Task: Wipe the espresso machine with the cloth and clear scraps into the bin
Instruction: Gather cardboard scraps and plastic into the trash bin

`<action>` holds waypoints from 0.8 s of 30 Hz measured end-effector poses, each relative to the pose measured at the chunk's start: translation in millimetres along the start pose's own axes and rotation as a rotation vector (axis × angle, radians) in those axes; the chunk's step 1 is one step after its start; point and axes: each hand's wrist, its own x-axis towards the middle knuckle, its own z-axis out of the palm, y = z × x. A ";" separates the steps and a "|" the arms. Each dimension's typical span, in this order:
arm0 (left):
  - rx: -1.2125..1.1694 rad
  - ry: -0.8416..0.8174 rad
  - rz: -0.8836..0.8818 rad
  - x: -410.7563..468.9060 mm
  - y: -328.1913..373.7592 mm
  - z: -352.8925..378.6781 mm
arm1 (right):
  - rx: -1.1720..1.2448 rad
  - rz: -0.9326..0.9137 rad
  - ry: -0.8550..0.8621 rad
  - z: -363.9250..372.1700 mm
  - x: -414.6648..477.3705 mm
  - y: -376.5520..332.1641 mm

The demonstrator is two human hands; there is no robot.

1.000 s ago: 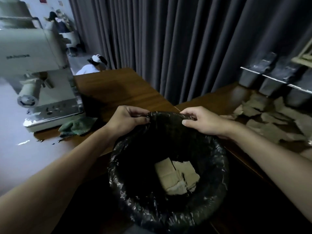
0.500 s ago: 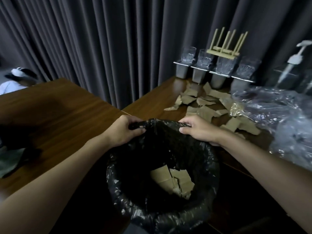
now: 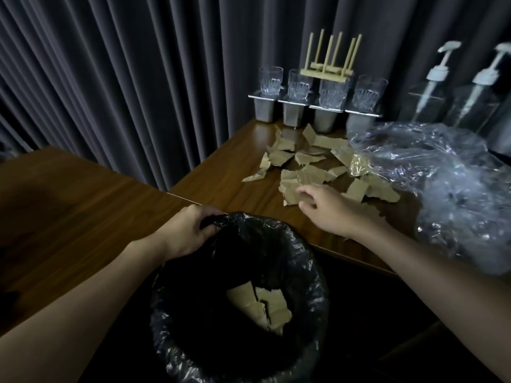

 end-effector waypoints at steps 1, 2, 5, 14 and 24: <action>-0.007 -0.001 0.005 1.9 -4.0 0.3 | -0.053 0.020 -0.020 1.4 -2.4 -0.8; -0.017 -0.005 0.007 3.5 -7.2 0.5 | -0.093 0.037 -0.029 3.8 -5.5 -3.0; -0.032 -0.004 0.025 8.2 -18.6 4.4 | -0.199 0.063 -0.008 17.2 -8.2 -3.0; -0.157 0.040 0.017 10.7 -29.3 8.8 | -0.114 0.119 0.079 35.0 -2.0 -8.6; -0.242 0.099 0.008 22.7 -42.6 -1.6 | 0.087 0.266 0.207 44.8 18.4 -12.9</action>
